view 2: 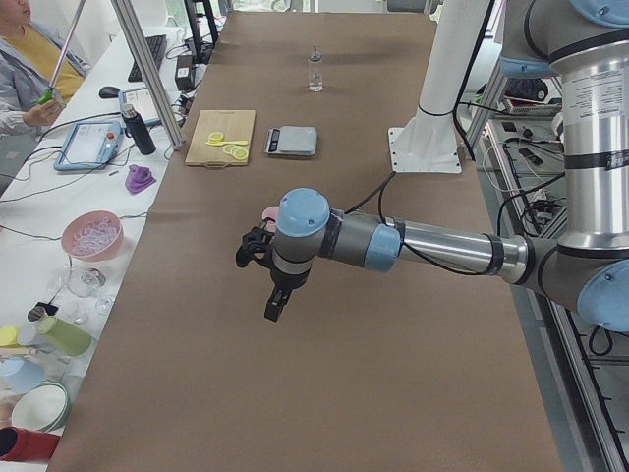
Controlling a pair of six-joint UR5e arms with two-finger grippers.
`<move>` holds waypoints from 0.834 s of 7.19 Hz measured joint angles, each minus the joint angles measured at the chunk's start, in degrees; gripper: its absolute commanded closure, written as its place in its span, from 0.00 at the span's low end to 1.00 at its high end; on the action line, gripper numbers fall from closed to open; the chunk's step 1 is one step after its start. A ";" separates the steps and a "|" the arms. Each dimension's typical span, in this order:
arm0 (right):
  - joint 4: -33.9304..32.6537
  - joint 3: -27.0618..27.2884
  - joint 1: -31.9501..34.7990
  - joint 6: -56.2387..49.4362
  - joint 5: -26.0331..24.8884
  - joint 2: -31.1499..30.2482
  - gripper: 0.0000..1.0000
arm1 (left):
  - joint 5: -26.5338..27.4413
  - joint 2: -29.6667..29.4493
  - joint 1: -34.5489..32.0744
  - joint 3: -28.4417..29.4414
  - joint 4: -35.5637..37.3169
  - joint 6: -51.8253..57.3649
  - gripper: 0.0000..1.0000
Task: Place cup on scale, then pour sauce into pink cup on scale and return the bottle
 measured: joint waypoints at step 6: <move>-0.02 -0.04 0.00 0.00 0.51 -0.08 0.00 | -4.59 2.33 -0.13 -0.02 -4.71 0.01 0.02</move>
